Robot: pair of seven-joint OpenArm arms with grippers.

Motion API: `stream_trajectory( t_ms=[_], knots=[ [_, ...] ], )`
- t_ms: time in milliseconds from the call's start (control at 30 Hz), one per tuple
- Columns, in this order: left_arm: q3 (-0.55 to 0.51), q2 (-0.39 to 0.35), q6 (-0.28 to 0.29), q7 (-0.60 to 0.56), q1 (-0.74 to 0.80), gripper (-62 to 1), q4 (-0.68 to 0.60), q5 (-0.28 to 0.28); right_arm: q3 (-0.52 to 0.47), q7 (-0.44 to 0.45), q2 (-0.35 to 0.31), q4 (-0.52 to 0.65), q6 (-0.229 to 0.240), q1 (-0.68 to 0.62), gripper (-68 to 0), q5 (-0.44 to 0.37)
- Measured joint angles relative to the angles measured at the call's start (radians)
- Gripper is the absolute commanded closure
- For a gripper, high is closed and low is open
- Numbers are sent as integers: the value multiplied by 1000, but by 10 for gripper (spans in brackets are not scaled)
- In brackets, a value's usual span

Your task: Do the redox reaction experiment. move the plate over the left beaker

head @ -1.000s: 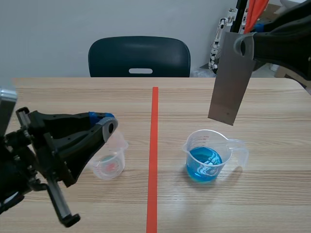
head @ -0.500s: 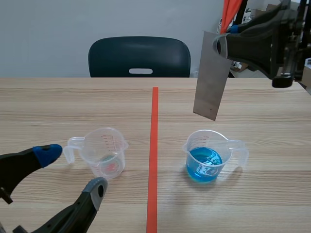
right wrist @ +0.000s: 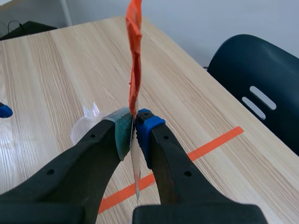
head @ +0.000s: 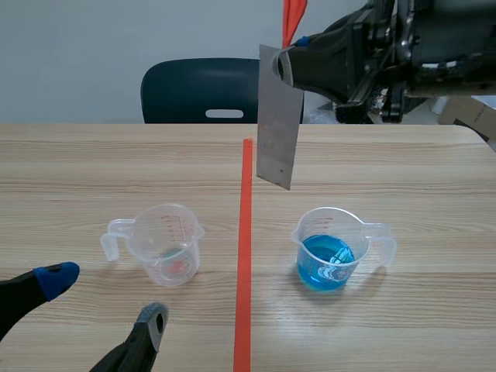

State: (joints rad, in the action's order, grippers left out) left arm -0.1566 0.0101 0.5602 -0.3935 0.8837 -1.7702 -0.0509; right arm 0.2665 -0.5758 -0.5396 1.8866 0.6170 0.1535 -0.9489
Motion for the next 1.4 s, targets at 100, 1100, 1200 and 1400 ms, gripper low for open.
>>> stream_trajectory(
  t_ms=[100, 1100, 1200, 1400],
  knots=[
    [-29, 1, -2, -26, 2, -623, 4, 2, 52, 0, 43, 0, 0, 21, -6, 39],
    [-81, 1, -278, -1086, 1, -623, 699, 413, 431, 92, 385, -250, -127, 167, -6, 386],
    [-81, 1, -313, -1121, -6, -623, 704, 407, 449, 108, 396, -259, -127, 168, -6, 404],
    [-81, 1, -320, -1118, -6, -623, 704, 407, 464, 108, 399, -259, -125, 168, -6, 404]
  ],
)
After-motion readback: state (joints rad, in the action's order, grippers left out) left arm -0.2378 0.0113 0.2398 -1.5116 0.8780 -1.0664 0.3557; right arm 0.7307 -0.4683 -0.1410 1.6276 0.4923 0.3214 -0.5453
